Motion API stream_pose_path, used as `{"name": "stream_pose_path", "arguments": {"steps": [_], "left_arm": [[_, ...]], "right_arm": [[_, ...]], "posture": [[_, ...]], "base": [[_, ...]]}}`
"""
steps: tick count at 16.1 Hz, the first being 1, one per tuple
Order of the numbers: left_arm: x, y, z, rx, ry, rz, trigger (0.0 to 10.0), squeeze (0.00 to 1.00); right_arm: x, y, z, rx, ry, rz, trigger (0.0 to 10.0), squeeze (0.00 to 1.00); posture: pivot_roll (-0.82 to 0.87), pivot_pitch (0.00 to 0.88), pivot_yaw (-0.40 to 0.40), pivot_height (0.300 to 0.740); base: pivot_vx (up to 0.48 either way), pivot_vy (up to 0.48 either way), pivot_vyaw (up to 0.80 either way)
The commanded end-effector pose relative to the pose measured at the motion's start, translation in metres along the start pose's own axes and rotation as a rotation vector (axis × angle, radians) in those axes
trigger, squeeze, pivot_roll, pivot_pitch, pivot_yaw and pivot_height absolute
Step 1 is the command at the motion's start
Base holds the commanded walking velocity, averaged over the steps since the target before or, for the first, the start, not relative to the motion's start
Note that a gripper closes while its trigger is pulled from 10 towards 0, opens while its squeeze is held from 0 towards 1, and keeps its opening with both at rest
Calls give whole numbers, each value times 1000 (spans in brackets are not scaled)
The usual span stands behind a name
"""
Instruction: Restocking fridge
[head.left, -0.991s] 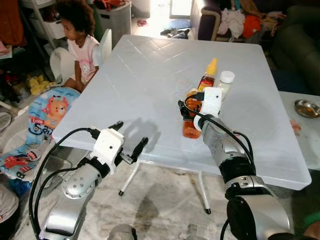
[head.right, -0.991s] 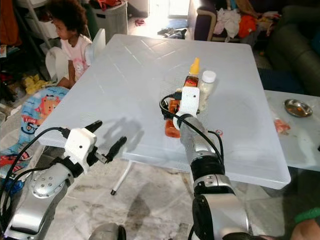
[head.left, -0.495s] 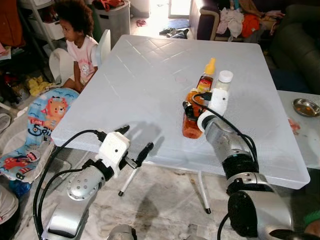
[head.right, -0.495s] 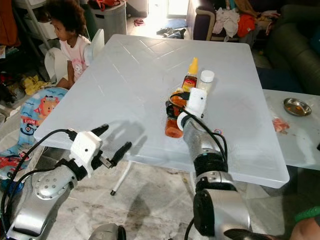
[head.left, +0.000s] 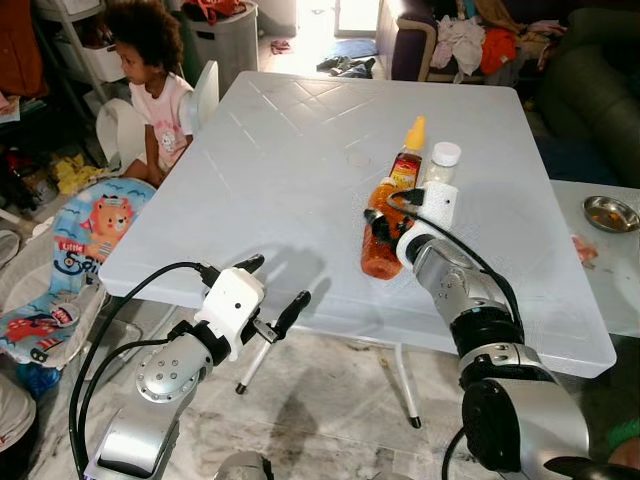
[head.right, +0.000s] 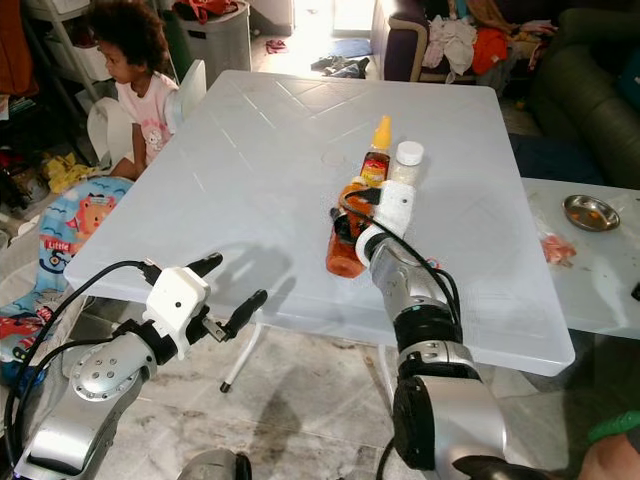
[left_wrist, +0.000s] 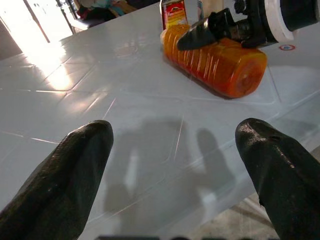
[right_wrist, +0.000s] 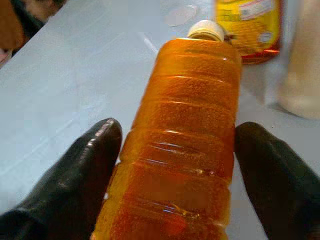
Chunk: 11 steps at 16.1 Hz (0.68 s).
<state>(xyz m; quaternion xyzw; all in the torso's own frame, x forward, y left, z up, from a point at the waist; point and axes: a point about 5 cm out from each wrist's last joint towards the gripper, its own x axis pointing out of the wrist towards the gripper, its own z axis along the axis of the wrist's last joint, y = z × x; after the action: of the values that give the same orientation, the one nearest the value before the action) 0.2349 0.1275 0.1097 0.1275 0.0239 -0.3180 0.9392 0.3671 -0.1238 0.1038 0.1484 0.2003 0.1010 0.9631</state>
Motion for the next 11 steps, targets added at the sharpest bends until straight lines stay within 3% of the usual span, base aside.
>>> {"name": "stream_pose_path", "arguments": {"steps": [1, 2, 3, 4, 8, 10, 11], "left_arm": [[0, -2, 1, 12, 8, -22, 10000, 0], [0, -3, -1, 14, 12, -28, 10000, 0], [1, -4, 0, 16, 11, -30, 10000, 0], [1, -4, 0, 16, 9, -30, 10000, 0], [2, -5, 0, 17, 6, -25, 10000, 0], [4, -3, 2, 21, -5, -6, 10000, 0], [6, -1, 4, 22, -17, 15, 10000, 0]], "right_arm": [[-2, 0, -41, -51, 171, 14, 3176, 0], [-3, 3, -47, -159, 192, 54, 7569, 0], [-3, 2, -50, -177, 199, 53, 8431, 0], [-3, 2, -54, -178, 214, 51, 10000, 0], [-5, -4, -57, -174, 222, 32, 10000, 0], [-5, -10, -47, -197, 142, -28, 10000, 0], [-5, -13, -27, -257, 1, -83, 10000, 0]], "posture": [[85, 24, 0, 740], [84, 21, -3, 740], [85, 20, -5, 740], [86, 18, -7, 740], [81, 16, -10, 740], [78, 14, -12, 740], [76, 12, -13, 740]], "base": [[0, 0, 0], [0, 0, 0], [0, 0, 0], [0, 0, 0], [0, 0, 0], [0, 0, 0], [0, 0, 0]]}}
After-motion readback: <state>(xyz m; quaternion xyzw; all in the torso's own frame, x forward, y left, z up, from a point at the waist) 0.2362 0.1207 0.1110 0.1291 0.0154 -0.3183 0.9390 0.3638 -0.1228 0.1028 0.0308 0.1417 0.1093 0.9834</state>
